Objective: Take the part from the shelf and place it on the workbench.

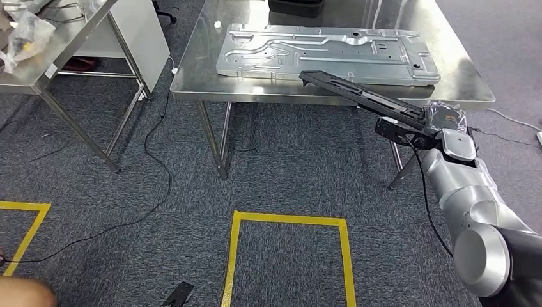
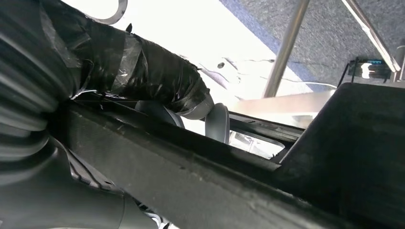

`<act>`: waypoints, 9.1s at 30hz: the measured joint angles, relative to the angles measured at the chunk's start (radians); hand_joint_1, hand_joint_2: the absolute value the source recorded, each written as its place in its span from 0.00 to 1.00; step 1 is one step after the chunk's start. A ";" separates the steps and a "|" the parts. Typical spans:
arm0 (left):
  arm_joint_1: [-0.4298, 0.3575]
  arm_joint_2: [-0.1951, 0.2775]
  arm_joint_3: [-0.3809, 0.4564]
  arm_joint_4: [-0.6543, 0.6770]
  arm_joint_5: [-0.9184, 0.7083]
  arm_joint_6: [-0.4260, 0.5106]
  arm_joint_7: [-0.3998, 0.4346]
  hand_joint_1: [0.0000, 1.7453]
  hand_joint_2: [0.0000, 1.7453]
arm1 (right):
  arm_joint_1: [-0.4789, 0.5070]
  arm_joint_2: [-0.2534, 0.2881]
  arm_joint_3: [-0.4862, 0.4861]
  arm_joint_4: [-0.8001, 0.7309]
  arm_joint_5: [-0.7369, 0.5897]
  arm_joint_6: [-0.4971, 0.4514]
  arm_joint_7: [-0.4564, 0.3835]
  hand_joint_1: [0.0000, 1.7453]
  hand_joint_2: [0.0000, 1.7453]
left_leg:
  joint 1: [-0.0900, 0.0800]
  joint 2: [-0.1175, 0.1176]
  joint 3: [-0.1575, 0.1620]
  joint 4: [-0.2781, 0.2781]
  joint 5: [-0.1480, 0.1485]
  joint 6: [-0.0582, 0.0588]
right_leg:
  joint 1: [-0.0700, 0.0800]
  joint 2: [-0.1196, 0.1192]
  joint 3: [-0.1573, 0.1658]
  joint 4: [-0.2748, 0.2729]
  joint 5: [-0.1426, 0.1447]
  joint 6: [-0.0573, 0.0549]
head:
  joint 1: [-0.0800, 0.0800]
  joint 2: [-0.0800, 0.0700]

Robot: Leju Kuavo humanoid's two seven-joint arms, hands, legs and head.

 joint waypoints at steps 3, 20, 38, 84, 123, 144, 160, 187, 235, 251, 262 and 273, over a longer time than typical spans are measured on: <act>-0.001 0.000 0.000 0.000 0.000 0.000 0.000 0.00 1.00 | -0.002 -0.001 0.000 0.000 0.000 0.000 0.003 1.00 1.00 | -0.008 0.001 0.067 -0.144 0.051 0.015 | 0.004 0.000 0.020 -0.004 -0.020 0.012 | 0.001 0.000; -0.001 -0.001 -0.002 0.000 0.000 0.001 0.001 0.00 1.00 | 0.022 -0.017 0.000 0.004 -0.003 -0.017 0.018 1.00 1.00 | -0.001 -0.003 0.204 -0.180 -0.067 0.009 | -0.001 -0.006 -0.128 0.007 0.108 0.027 | 0.004 0.000; -0.002 0.002 -0.002 0.000 0.000 0.008 0.007 0.00 1.00 | 0.069 -0.020 -0.007 0.003 -0.009 -0.038 0.016 1.00 1.00 | -0.005 0.002 0.107 -0.196 0.047 0.033 | 0.009 0.000 -0.054 0.021 0.031 0.020 | 0.005 0.000; -0.004 -0.003 -0.017 0.000 0.000 0.007 0.006 0.00 1.00 | 0.109 -0.018 -0.066 0.001 0.007 -0.074 0.004 1.00 1.00 | 0.000 -0.001 0.264 -0.155 -0.127 -0.005 | -0.007 -0.006 -0.146 0.019 0.130 -0.002 | 0.013 0.000; -0.010 -0.006 -0.027 0.000 0.000 0.001 0.014 0.00 1.00 | -0.059 -0.010 -0.022 -0.015 0.007 0.018 0.016 1.00 1.00 | 0.005 0.001 0.038 0.001 -0.046 -0.007 | -0.011 0.000 -0.094 0.027 0.070 0.003 | 0.015 0.000; -0.016 -0.015 -0.035 0.000 0.000 -0.012 0.011 0.00 1.00 | -0.033 0.002 -0.017 -0.008 0.007 -0.002 0.006 1.00 1.00 | -0.009 0.001 0.153 -0.170 -0.040 0.015 | 0.002 -0.004 -0.079 0.012 0.058 0.014 | 0.015 0.000; -0.003 -0.015 -0.041 0.002 0.000 -0.010 0.010 0.00 1.00 | -0.006 0.012 -0.016 -0.009 0.006 -0.016 0.004 1.00 1.00 | -0.003 0.004 0.075 -0.182 0.053 0.024 | -0.012 0.002 0.115 -0.003 -0.055 0.041 | 0.012 0.000; -0.018 -0.008 -0.066 0.006 0.011 0.024 0.037 0.00 1.00 | 0.127 0.038 -0.019 0.010 -0.006 -0.104 0.000 1.00 1.00 | 0.000 -0.001 0.166 -0.175 -0.049 -0.005 | 0.001 0.011 -0.120 -0.015 0.143 -0.011 | 0.018 0.000; -0.016 -0.008 -0.098 0.006 0.010 0.026 0.005 0.00 1.00 | 0.229 0.040 -0.017 0.010 0.006 -0.087 -0.080 1.00 1.00 | 0.001 -0.001 0.162 -0.169 -0.028 0.017 | 0.022 -0.009 -0.065 0.008 0.066 -0.012 | 0.022 0.000; -0.023 -0.010 -0.089 0.007 0.023 0.003 -0.051 0.00 0.00 | 0.235 0.013 -0.007 0.008 0.002 -0.078 -0.101 0.00 0.00 | 0.031 -0.005 0.163 -0.159 -0.031 -0.018 | -0.015 -0.011 -0.038 -0.004 0.065 0.041 | 0.017 0.000; -0.024 -0.007 -0.074 0.007 0.010 0.041 -0.004 0.00 0.00 | 0.232 -0.006 -0.007 0.007 0.003 -0.078 -0.111 0.00 0.00 | 0.014 0.000 0.166 -0.166 -0.029 0.017 | -0.006 -0.006 -0.099 0.104 0.049 0.026 | 0.018 0.000; -0.025 -0.005 -0.074 0.007 0.000 0.045 0.000 0.00 0.00 | 0.228 -0.003 -0.007 0.004 0.006 -0.070 -0.123 0.00 0.00 | 0.013 0.000 0.035 0.092 -0.151 -0.021 | -0.001 -0.017 -0.048 -0.007 0.067 -0.010 | 0.016 0.000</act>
